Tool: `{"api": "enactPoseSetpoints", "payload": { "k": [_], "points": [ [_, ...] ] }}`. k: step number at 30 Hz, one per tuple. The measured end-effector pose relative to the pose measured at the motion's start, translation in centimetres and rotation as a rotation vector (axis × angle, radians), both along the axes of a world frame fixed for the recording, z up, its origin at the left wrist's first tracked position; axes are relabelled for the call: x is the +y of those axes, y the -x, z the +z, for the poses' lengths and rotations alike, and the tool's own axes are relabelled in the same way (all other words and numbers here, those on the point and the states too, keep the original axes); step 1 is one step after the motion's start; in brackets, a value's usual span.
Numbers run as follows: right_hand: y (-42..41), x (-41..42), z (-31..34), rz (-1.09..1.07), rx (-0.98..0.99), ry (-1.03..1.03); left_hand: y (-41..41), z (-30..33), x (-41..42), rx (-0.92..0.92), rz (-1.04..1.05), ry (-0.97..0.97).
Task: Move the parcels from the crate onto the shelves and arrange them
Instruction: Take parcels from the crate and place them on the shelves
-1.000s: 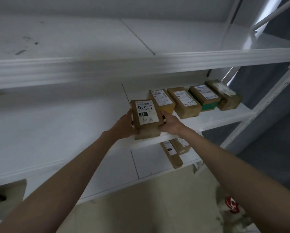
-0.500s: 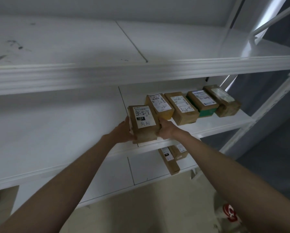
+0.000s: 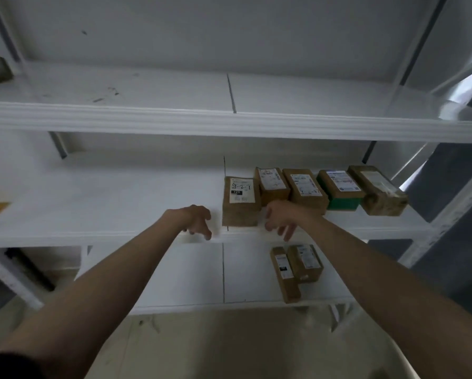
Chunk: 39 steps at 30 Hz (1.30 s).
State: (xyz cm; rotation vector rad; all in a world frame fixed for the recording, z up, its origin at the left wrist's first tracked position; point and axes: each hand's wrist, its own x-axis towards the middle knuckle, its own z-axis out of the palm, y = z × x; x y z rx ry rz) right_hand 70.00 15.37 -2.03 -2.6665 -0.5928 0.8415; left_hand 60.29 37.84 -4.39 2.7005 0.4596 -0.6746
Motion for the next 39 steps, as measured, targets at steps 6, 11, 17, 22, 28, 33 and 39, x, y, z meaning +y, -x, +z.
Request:
{"api": "enactPoseSetpoints", "payload": {
  "k": [6,11,17,22,28,33,39],
  "points": [
    [4.9,1.1,-1.8,0.247,0.029,-0.004,6.9,-1.5,-2.7,0.051,0.07,-0.071],
    [11.3,4.5,-4.9,0.48,-0.018,0.048,15.7,-3.9,-3.0,0.112,0.205,-0.079],
    [20.8,11.2,-7.5,0.763,-0.058,0.147,29.2,-5.7,-0.1,0.106,0.447,-0.102],
    [31.1,17.5,-8.1,1.021,-0.107,0.135,41.7,-6.6,1.6,0.078,0.691,-0.046],
    [47.0,23.6,-10.3,1.304,-0.086,0.142,58.8,-9.2,1.7,0.106,0.967,0.001],
    [60.1,26.8,-12.6,1.462,-0.053,0.12,73.4,-11.5,0.5,0.182,1.155,0.07],
    [71.5,28.8,-15.8,1.581,-0.016,0.158,84.9,-14.4,-1.7,0.212,1.292,0.118]
  ]
}}
